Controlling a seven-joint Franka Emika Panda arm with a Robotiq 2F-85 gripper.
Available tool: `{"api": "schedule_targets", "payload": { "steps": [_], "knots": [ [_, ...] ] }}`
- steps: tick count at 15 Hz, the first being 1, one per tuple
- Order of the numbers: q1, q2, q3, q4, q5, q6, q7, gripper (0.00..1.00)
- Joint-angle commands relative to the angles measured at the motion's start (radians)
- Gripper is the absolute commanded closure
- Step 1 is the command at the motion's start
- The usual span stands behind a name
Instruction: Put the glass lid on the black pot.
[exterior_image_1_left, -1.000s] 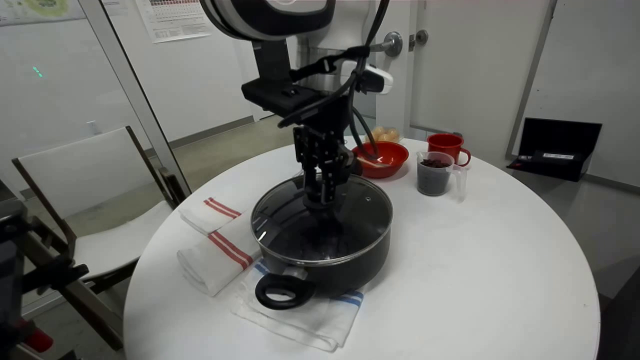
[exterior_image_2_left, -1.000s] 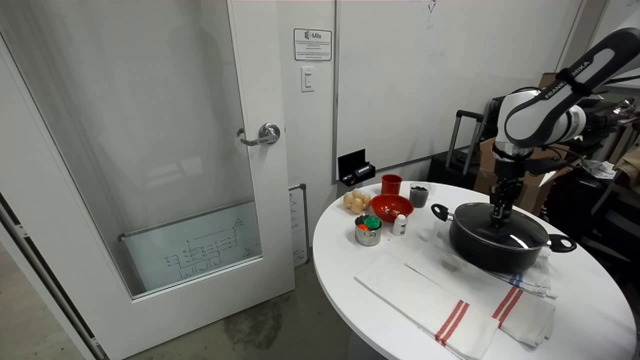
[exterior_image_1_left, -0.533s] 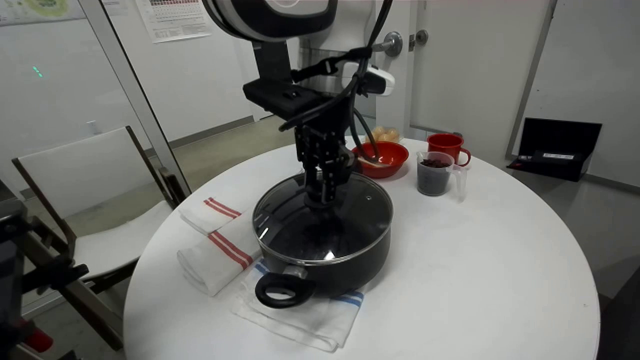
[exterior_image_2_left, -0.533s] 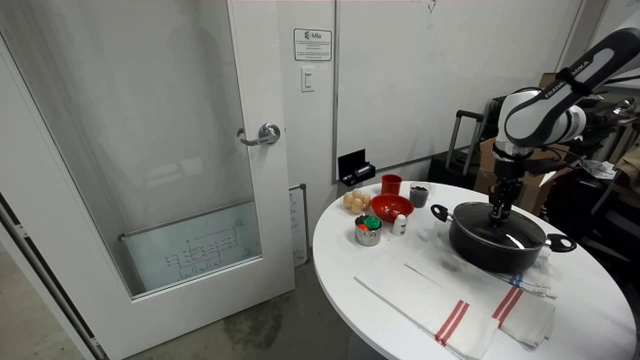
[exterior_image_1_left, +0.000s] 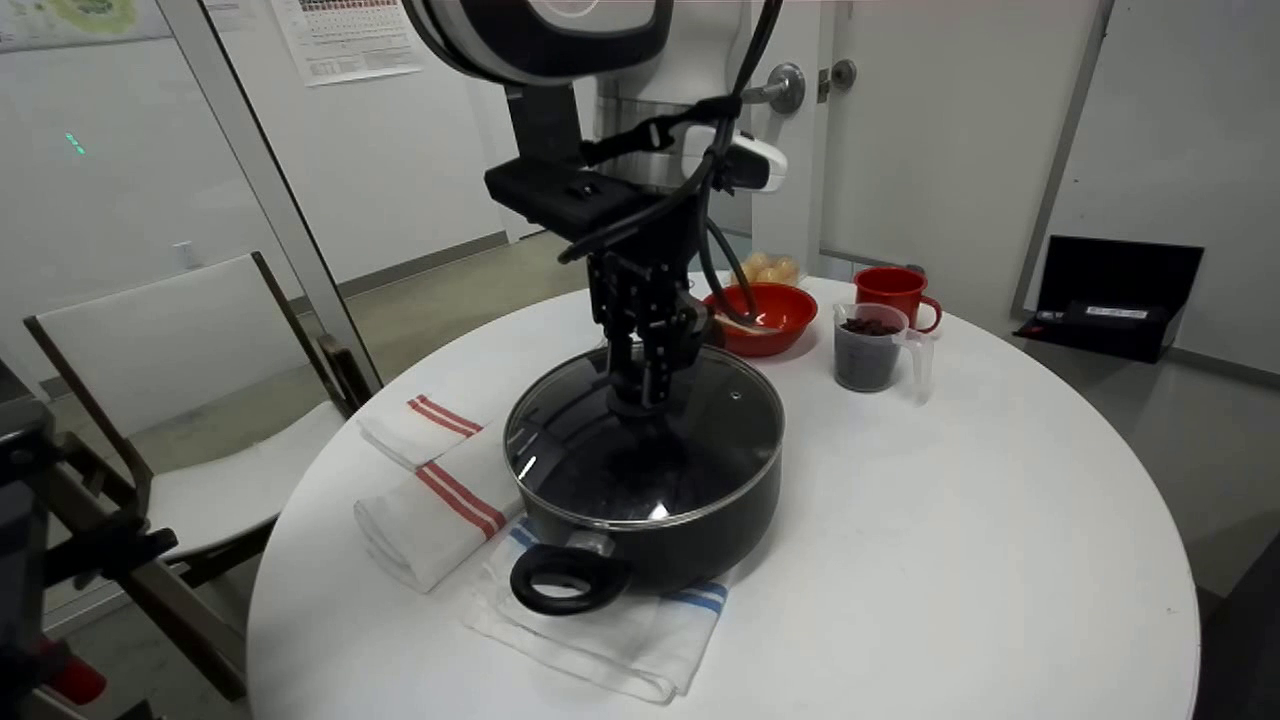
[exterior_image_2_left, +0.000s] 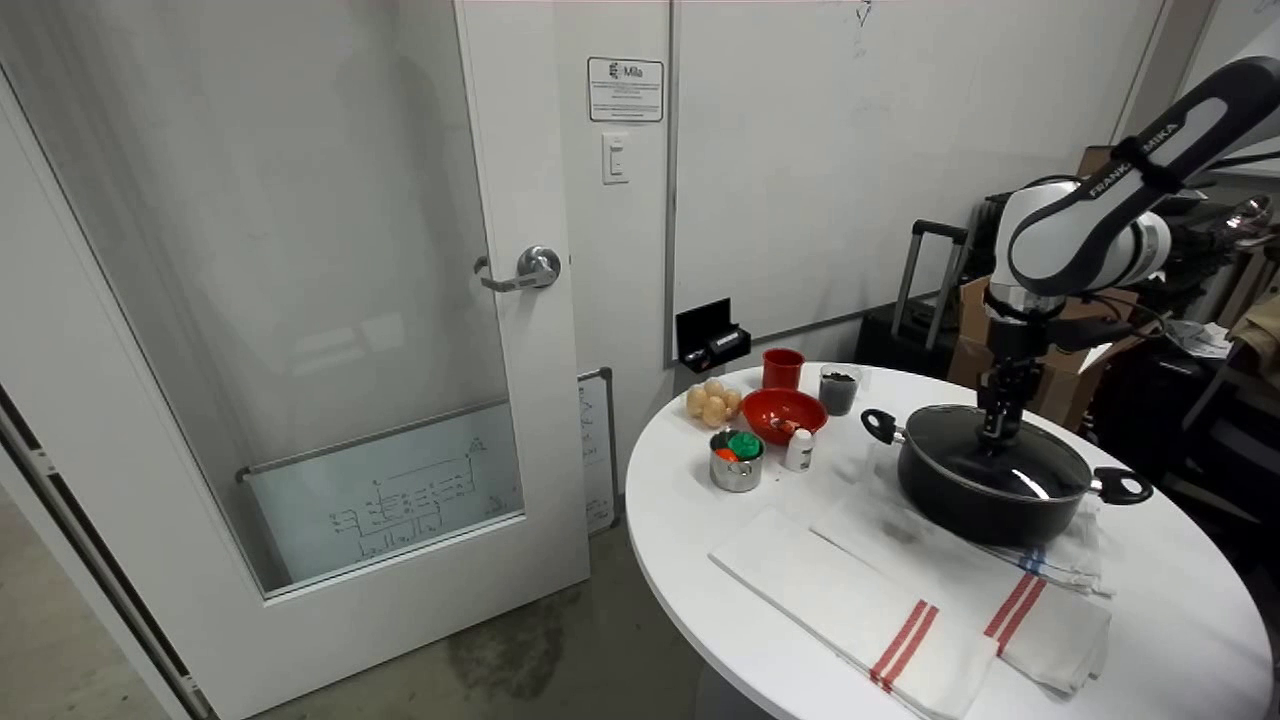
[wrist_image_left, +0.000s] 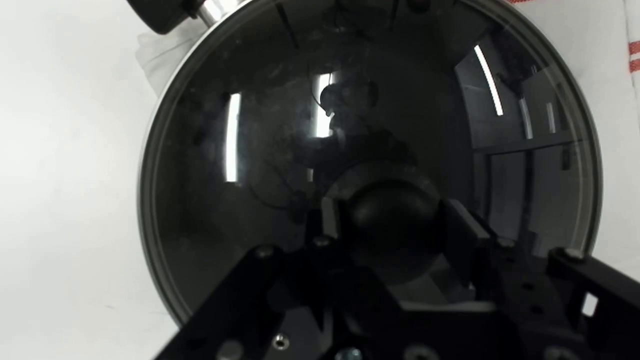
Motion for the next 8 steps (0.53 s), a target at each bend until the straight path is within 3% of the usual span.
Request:
{"api": "schedule_targets", "payload": {
  "steps": [1, 3, 8],
  "knots": [
    [0.016, 0.006, -0.009, 0.012, -0.003, 0.013, -0.012, 0.18],
    [0.026, -0.008, -0.013, 0.003, -0.011, 0.021, -0.009, 0.03],
    [0.053, -0.054, -0.012, -0.028, -0.027, 0.048, -0.007, 0.00]
  ]
}}
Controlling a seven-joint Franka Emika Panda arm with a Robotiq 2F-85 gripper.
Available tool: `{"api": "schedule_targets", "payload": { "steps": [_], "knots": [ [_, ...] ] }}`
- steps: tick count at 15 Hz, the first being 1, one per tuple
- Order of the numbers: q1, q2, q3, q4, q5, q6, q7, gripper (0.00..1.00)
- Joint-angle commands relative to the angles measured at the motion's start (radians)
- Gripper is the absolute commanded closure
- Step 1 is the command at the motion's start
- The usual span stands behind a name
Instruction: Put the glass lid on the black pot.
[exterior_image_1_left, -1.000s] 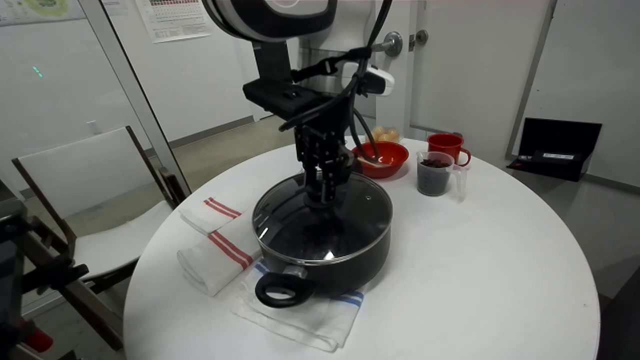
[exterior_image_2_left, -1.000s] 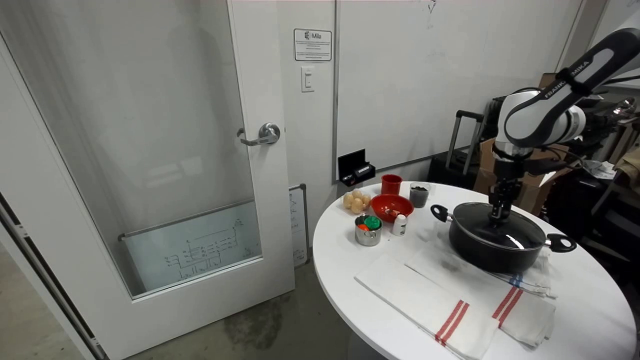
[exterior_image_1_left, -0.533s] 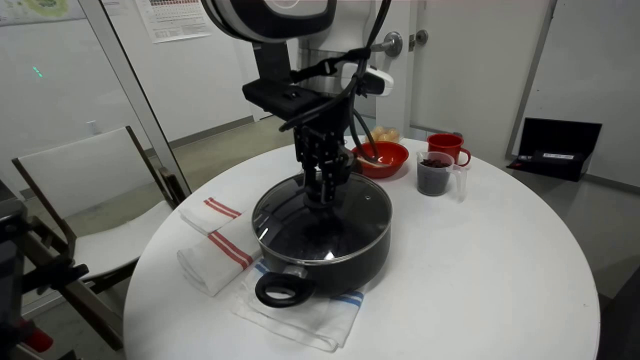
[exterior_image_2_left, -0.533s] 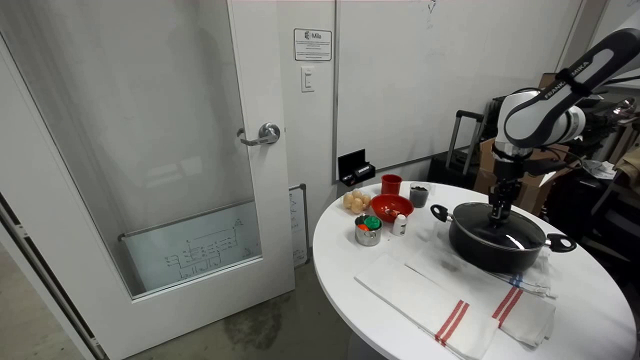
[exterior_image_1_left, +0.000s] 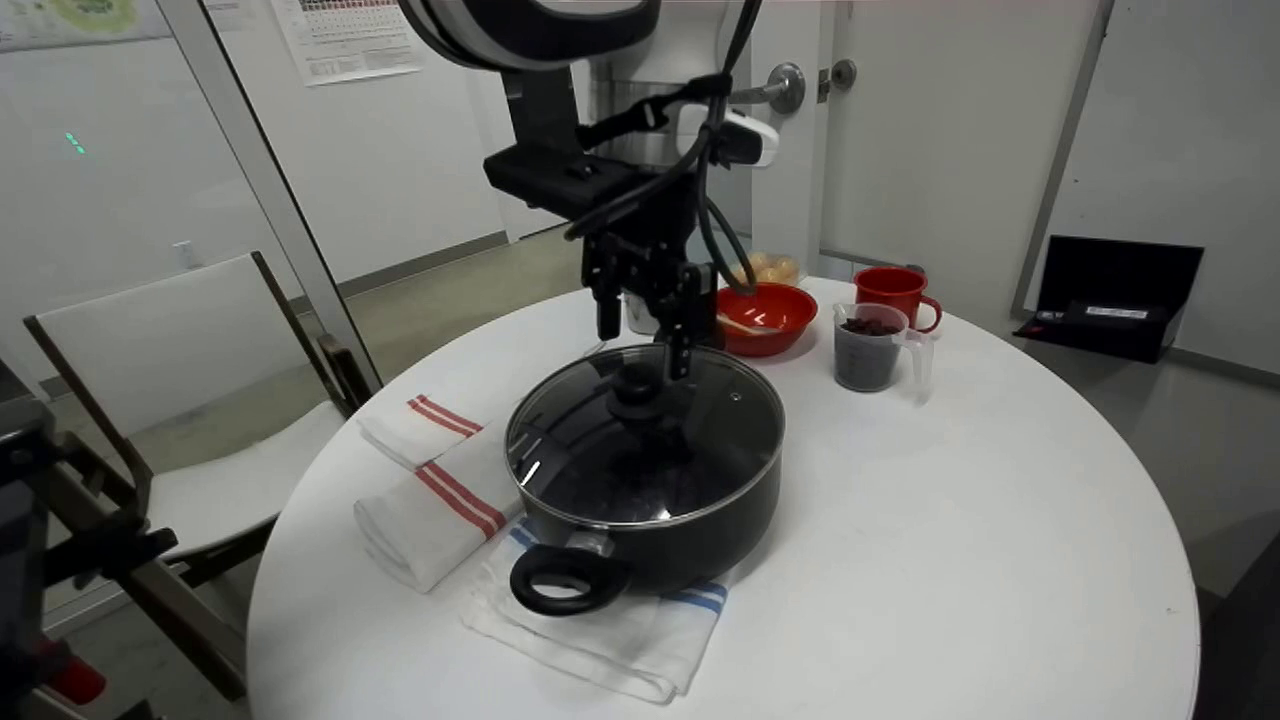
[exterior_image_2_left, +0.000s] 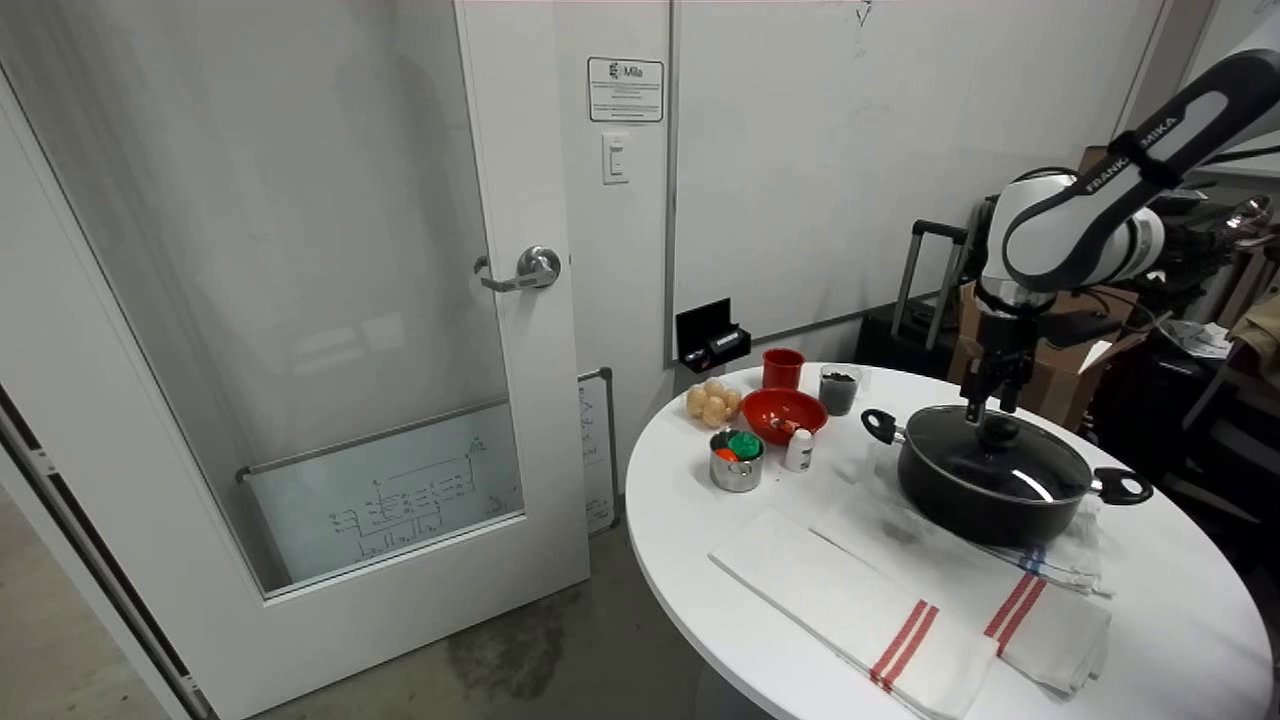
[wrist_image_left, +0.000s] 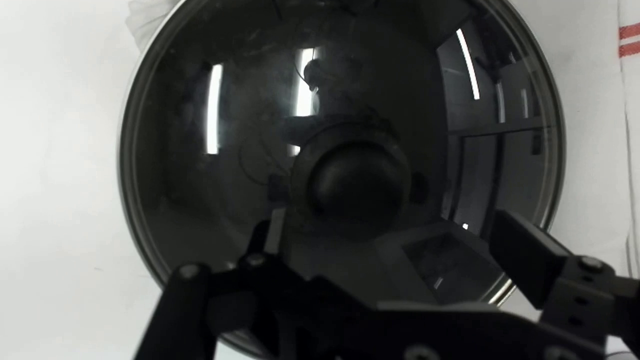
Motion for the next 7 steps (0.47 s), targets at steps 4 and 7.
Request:
{"api": "schedule_targets", "payload": {
  "steps": [4, 7],
  "knots": [
    [0.040, -0.086, -0.010, -0.067, -0.016, 0.039, -0.005, 0.00],
    [0.053, -0.122, -0.015, -0.098, -0.022, 0.049, 0.002, 0.00]
  ]
}}
